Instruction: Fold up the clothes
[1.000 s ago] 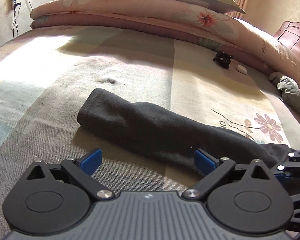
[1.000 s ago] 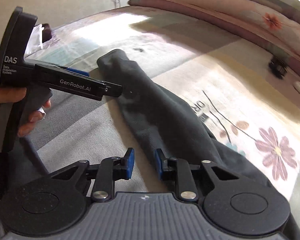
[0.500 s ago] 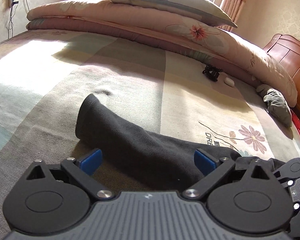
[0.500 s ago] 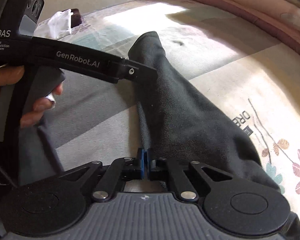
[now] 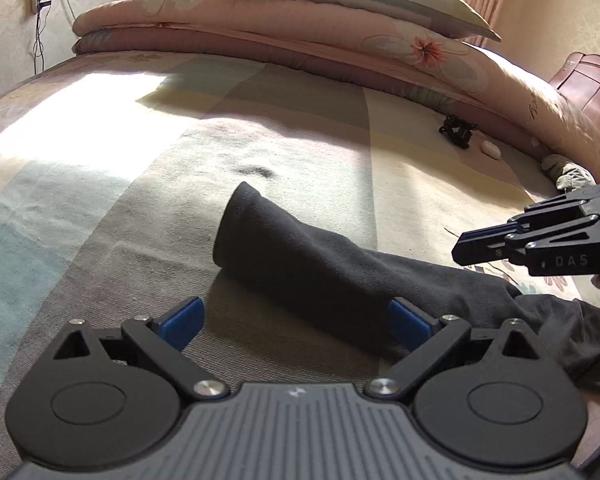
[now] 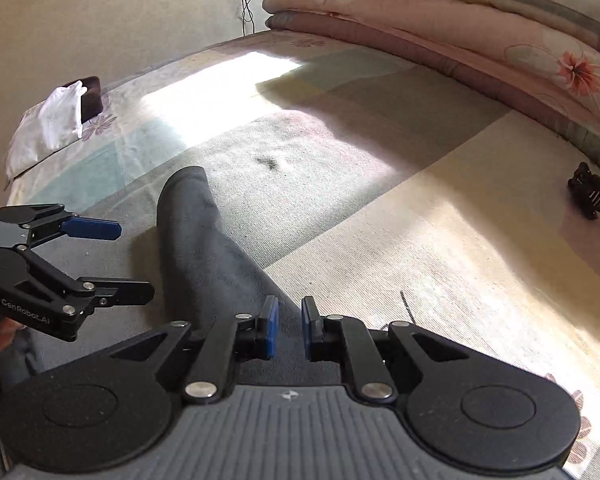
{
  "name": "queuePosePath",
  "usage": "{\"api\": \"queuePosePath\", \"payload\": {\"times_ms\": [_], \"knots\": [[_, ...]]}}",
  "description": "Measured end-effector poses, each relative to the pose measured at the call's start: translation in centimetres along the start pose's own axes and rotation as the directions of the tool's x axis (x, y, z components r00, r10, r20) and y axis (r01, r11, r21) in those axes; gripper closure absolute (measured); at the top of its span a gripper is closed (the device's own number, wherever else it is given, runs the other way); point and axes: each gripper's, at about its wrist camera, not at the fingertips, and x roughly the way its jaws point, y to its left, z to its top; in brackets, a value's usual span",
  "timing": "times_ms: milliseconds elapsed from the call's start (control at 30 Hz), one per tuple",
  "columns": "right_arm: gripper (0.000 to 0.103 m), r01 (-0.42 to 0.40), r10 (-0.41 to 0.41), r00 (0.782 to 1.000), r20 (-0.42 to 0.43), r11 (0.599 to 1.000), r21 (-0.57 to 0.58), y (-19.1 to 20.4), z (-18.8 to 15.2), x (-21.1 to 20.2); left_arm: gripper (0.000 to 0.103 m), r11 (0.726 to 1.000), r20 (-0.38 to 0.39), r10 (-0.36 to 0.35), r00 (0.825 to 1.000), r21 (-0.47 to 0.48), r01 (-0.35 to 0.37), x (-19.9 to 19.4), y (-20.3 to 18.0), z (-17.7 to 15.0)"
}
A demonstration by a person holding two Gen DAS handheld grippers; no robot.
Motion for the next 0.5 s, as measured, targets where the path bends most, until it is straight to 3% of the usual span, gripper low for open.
{"api": "queuePosePath", "payload": {"times_ms": [133, 333, 400, 500], "knots": [[0.088, -0.144, 0.146, 0.989, 0.034, 0.988, -0.049, 2.8, 0.6, 2.5, 0.005, 0.997, 0.023, -0.003, 1.000, -0.081, 0.005, -0.7, 2.7, 0.1], [0.084, -0.241, 0.258, 0.965, 0.053, 0.945, -0.219, 7.9, -0.2, 2.7, 0.005, 0.983, 0.024, 0.051, 0.998, -0.175, -0.046, -1.2, 5.7, 0.0], [0.076, -0.200, 0.219, 0.975, 0.038, 0.940, -0.278, 9.1, -0.5, 3.5, 0.005, 0.982, 0.019, 0.034, 0.999, -0.186, -0.030, -1.1, 6.1, -0.2], [0.060, -0.066, 0.090, 0.994, 0.057, 0.939, -0.337, 10.0, -0.6, 5.2, 0.005, 0.981, 0.011, -0.069, 0.998, -0.184, 0.070, -0.8, 5.9, -0.3]]}}
